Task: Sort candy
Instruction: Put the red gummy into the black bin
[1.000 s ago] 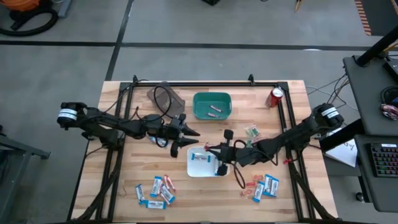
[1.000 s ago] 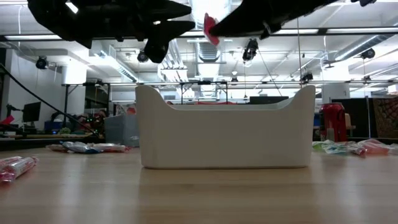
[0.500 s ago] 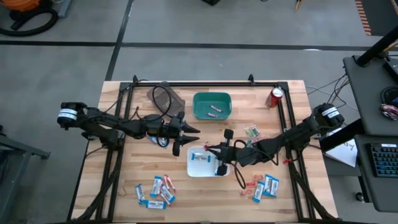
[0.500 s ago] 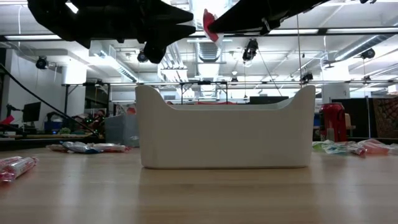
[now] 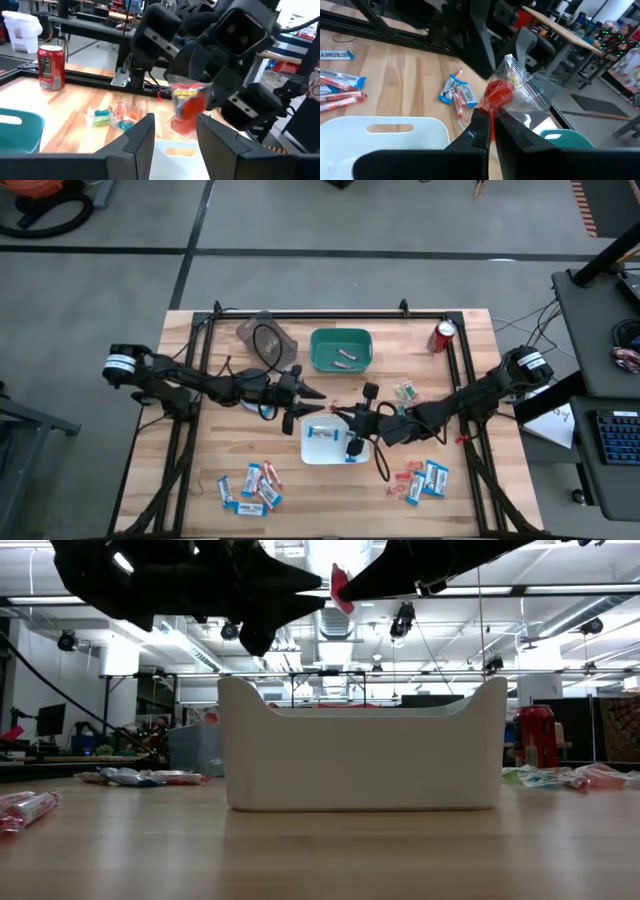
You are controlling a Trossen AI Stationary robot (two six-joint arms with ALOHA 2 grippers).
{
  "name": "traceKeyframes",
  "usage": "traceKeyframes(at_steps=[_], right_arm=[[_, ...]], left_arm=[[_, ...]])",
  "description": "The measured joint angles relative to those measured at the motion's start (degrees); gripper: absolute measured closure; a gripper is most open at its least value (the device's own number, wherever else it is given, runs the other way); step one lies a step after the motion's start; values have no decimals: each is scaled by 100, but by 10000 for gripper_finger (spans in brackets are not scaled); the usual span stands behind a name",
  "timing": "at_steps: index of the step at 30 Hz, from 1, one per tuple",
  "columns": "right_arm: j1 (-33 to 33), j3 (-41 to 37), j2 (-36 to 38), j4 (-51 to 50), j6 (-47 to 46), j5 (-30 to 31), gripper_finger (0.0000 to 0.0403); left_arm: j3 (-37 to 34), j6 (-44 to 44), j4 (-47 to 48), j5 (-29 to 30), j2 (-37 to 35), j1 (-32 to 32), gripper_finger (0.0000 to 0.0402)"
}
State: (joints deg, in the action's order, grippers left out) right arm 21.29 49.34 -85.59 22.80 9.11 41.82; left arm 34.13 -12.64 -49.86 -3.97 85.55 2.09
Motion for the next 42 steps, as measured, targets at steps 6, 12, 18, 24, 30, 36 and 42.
traceKeyframes(at_steps=[6, 12, 18, 24, 30, 36, 42], right_arm=[[-43, 0, -1, -21, 70, 41, 391], [-97, 0, -1, -24, 124, 29, 391], [-164, 0, -1, -37, 107, 39, 391], [-159, 0, -1, -159, 46, 25, 391], [-159, 2, -1, -302, -159, 29, 391], [-157, 2, -1, -282, -250, 22, 370], [-164, 0, 88, -320, -602, 44, 305]], left_arm=[[0, -123, -593, -231, 262, 2, 273], [0, -347, -837, -279, 364, 4, 273], [242, -490, -849, 139, 671, 12, 273], [649, -448, -822, 136, 1050, 13, 275], [673, -442, -814, 153, 1079, 12, 329], [640, -442, -818, 181, 1042, 5, 390], [640, -438, -379, 160, 818, -173, 397]])
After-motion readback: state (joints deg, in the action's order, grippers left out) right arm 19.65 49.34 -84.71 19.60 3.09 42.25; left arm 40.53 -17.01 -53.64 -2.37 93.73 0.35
